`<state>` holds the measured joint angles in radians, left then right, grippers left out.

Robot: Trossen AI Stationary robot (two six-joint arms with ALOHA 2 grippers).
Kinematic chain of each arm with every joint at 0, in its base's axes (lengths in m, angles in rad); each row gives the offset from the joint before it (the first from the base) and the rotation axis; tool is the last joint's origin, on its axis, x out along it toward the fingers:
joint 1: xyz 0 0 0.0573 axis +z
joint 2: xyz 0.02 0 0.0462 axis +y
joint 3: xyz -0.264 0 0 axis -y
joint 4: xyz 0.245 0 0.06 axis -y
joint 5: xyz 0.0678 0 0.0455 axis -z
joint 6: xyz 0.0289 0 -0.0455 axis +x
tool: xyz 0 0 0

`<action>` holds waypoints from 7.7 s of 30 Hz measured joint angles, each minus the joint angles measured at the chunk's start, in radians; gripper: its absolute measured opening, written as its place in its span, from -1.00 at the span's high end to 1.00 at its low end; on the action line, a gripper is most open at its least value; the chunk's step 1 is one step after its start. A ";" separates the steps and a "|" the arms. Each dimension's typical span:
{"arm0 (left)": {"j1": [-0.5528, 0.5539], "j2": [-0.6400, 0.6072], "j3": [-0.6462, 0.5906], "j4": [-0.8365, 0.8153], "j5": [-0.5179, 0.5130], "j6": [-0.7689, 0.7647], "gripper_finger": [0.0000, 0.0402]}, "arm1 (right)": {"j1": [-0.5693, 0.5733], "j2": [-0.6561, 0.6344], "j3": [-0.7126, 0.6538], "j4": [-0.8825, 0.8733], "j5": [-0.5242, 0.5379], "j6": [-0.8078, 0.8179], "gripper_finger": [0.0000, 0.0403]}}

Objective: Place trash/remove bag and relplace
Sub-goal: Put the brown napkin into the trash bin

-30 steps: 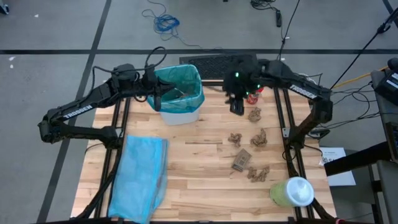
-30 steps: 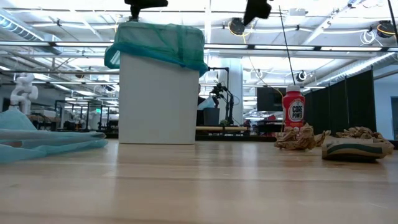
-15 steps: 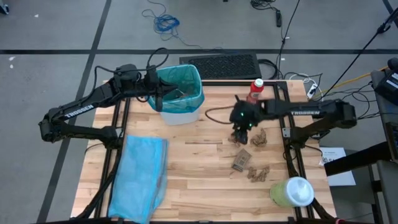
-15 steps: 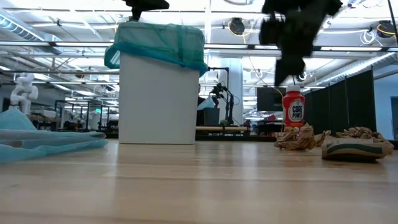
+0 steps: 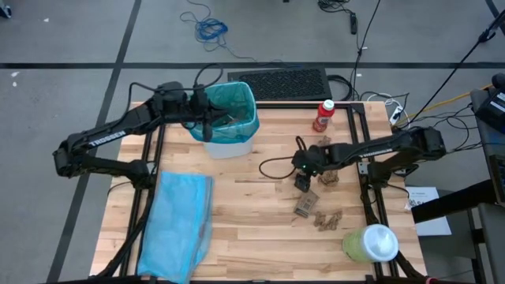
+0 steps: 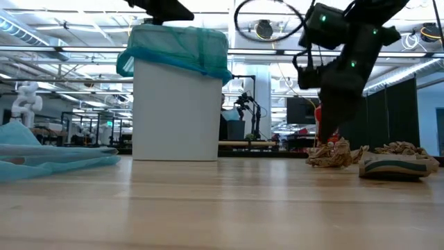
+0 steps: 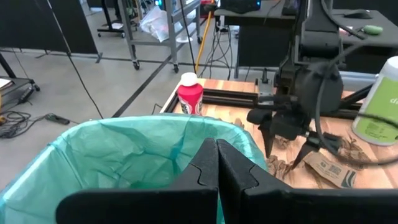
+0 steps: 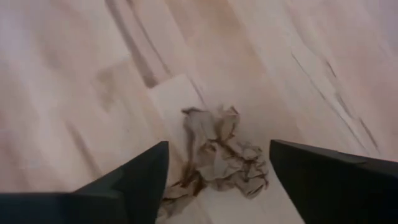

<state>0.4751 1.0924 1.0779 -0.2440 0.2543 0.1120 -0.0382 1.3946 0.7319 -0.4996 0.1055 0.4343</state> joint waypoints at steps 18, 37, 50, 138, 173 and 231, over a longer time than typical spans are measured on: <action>0.000 -0.002 0.007 -0.001 -0.001 0.002 1.00 | 0.047 0.140 0.052 0.043 0.021 0.009 0.84; 0.025 -0.183 0.059 -0.176 -0.429 0.050 1.00 | -0.004 0.128 0.677 0.083 -0.023 -0.475 1.00; 0.149 -0.145 0.010 -0.248 -0.838 -0.077 1.00 | -0.213 0.183 0.783 0.512 -0.049 -0.624 1.00; -0.094 -0.145 -0.279 -0.045 -0.188 -0.343 1.00 | -0.125 -0.296 0.347 -0.436 0.027 -0.105 1.00; -0.094 -0.156 -0.271 0.021 -0.207 -0.287 1.00 | -0.399 0.052 -0.106 -0.147 0.255 -0.027 0.10; -0.264 -0.084 -0.235 -0.027 -0.251 -0.236 0.73 | -0.078 -0.036 0.704 0.073 -0.158 -0.304 0.91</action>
<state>0.2114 1.0083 0.8429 -0.2708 0.0036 -0.1237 -0.1164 1.3582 1.4357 -0.4270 -0.0528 0.1308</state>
